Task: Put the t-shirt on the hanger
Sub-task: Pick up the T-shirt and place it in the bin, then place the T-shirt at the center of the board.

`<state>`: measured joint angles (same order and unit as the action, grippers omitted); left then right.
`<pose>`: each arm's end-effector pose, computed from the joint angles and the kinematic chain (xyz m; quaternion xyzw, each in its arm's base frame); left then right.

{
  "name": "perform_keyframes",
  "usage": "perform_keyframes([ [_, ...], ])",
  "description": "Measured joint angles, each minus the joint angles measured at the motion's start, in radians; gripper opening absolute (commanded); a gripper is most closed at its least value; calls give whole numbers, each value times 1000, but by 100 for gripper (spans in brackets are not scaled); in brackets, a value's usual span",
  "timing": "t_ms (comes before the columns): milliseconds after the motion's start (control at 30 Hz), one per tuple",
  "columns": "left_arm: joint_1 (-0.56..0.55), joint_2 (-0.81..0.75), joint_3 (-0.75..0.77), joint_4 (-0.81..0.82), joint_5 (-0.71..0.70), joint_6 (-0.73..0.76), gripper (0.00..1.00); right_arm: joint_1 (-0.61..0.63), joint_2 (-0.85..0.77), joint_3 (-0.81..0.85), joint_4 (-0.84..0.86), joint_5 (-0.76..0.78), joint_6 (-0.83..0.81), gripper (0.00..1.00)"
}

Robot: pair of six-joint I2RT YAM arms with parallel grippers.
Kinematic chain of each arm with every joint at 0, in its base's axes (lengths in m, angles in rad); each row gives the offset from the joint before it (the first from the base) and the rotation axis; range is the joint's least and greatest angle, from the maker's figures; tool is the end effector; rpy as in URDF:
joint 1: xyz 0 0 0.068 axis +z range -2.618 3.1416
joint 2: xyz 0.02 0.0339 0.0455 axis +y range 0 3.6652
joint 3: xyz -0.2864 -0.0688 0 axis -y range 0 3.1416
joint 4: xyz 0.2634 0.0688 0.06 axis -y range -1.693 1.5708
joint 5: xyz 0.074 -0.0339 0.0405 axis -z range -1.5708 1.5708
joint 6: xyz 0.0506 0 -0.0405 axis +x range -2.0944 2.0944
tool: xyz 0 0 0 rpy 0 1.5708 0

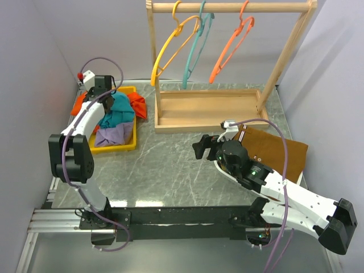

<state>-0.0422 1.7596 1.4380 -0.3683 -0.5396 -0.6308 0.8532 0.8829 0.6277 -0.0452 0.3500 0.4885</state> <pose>0.4339 0.0077 0.2938 -0.3616 0.8014 0.0919 0.4675 0.1605 0.1576 0.2904 -0.0422 0.7983 0.2534 0.5448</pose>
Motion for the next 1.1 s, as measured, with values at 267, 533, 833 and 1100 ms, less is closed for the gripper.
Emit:
perform_keyframes([
  [267,0,-182,69,-40,14,64,1,0,-8,0,-3,4,0,100],
  [533,0,-309,301,-35,37,168,1,0,-9,0,-9,8,-1,100],
  [833,2,-349,494,0,110,256,1,0,7,13,-16,7,-11,100],
  [1100,2,-419,551,-17,272,256,1,0,10,48,-21,5,-17,100],
])
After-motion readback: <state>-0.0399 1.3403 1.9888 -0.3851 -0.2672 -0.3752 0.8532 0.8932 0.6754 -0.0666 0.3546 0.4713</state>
